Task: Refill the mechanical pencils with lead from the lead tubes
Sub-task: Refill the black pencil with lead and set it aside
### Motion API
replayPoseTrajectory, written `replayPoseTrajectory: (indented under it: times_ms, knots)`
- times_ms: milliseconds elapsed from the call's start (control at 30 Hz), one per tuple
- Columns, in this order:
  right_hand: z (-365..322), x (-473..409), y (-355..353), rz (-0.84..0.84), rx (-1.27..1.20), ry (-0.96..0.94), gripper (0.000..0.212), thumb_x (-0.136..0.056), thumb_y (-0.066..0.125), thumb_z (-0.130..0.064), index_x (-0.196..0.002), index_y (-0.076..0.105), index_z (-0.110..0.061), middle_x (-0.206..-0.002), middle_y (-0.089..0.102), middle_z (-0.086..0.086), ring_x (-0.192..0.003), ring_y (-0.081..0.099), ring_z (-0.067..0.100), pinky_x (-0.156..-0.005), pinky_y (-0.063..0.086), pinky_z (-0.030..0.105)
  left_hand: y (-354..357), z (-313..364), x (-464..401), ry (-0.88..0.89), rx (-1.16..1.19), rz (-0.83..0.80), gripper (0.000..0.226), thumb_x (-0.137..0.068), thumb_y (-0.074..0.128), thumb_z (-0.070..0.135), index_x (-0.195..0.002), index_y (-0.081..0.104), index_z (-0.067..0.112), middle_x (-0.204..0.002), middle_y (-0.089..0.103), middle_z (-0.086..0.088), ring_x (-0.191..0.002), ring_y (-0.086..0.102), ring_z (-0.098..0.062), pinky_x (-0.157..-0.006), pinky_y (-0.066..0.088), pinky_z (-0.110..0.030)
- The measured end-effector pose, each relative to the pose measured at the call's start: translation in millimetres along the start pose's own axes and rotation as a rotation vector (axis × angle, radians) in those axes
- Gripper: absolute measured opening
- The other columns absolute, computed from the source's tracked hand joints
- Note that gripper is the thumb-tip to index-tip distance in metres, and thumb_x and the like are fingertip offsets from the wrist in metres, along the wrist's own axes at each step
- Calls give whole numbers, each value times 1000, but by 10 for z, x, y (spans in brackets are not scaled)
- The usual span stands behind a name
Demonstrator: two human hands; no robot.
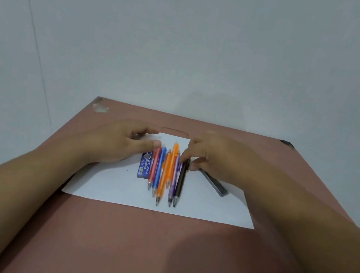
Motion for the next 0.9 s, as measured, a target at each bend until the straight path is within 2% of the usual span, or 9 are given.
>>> replayPoseTrajectory:
  times_ms: [133,267,367,467,533,600,667,767,900]
  knots:
    - [20,-11,-20,13,83,-105,29,-94,71,-30,-123,72,-31,-119,65,-9,-105,51,8,-78,45,24,-12,20,27,-10,-74,-33,63,-84,50,73,-140,48,45,-129,54,22,-116,50,1,-85,38,-14]
    - [65,24,9,84,95,-180,20,-92,73,-21,-112,77,-21,-110,72,0,-97,63,18,-74,58,36,-11,46,42,20,-89,-29,62,-85,53,72,-140,48,46,-131,52,26,-105,46,17,-78,33,-5]
    - [87,52,13,142,42,-172,17,-90,76,-16,-106,79,-20,-104,74,-2,-93,63,18,-73,55,32,11,76,51,16,-66,-26,57,-86,55,69,-138,50,45,-127,52,27,-105,48,14,-76,33,-5]
    - [147,86,-52,120,-83,-18,16,-94,71,-17,-106,78,-24,-109,73,-11,-100,62,10,-88,54,35,21,85,45,3,29,25,57,-82,51,72,-129,60,42,-125,61,21,-113,55,2,-84,40,-15]
    - [232,148,-132,236,-275,124,15,-92,72,-14,-97,77,-27,-101,73,-14,-96,65,7,-90,53,37,25,120,50,-22,108,57,55,-83,45,70,-119,67,35,-111,70,16,-103,63,-2,-81,45,-18]
    - [280,230,-214,318,-511,295,19,-92,71,-14,-90,76,-33,-93,73,-14,-93,67,6,-91,54,36,32,149,43,-22,167,108,50,-90,40,67,-107,71,31,-96,72,15,-90,64,2,-76,44,-18]
    - [280,249,-231,381,-647,379,18,-94,69,-16,-89,75,-33,-86,72,-12,-86,68,11,-91,55,40,37,167,41,-35,206,171,46,-95,34,65,-101,71,39,-91,67,27,-87,60,11,-76,40,-16]
    - [196,148,-169,417,-671,467,16,-93,69,-17,-86,73,-31,-77,71,-5,-75,68,15,-82,57,40,33,127,7,-8,236,295,55,-93,30,70,-111,70,36,-101,67,25,-95,62,7,-81,43,-17]
    - [21,-26,-112,381,-657,493,11,-94,70,-24,-87,73,-32,-77,71,-9,-70,68,7,-71,56,25,36,89,-13,104,139,322,48,-85,50,68,-129,55,48,-119,56,35,-108,54,14,-81,42,-12]
Point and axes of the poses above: each hand's wrist, its own x-axis away from the middle knuckle, its own y-axis out of the palm, z = x × y, the point moved 1 cm from there along -x, towards the middle knuckle
